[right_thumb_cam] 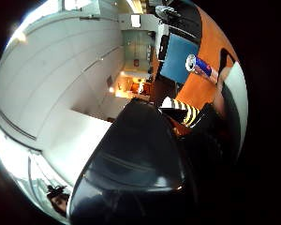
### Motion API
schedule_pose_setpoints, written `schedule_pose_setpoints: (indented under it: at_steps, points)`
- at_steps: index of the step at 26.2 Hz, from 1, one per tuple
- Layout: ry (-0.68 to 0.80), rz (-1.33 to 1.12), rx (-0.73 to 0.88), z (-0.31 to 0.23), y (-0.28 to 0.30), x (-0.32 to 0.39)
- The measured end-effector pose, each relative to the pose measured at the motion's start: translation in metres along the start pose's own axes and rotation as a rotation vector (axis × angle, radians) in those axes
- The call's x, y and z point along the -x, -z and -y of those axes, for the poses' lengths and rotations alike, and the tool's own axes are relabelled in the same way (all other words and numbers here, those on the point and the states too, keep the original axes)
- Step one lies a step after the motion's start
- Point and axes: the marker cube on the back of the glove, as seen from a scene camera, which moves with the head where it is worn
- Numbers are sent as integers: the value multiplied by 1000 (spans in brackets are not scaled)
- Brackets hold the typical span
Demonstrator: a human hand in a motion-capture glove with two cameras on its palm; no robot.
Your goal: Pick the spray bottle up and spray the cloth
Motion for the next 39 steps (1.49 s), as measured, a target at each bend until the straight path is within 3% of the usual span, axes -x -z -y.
schedule_pose_setpoints:
  at_steps: [10, 16, 24, 29, 39]
  points:
    - [-32, -42, 69, 0, -21, -11]
    - [14, -215, 230, -4, -20, 1]
    - [88, -456, 602, -6, -22, 47]
    - [88, -569, 658, -5, -14, 65]
    - [121, -1240, 938, -53, -45, 70]
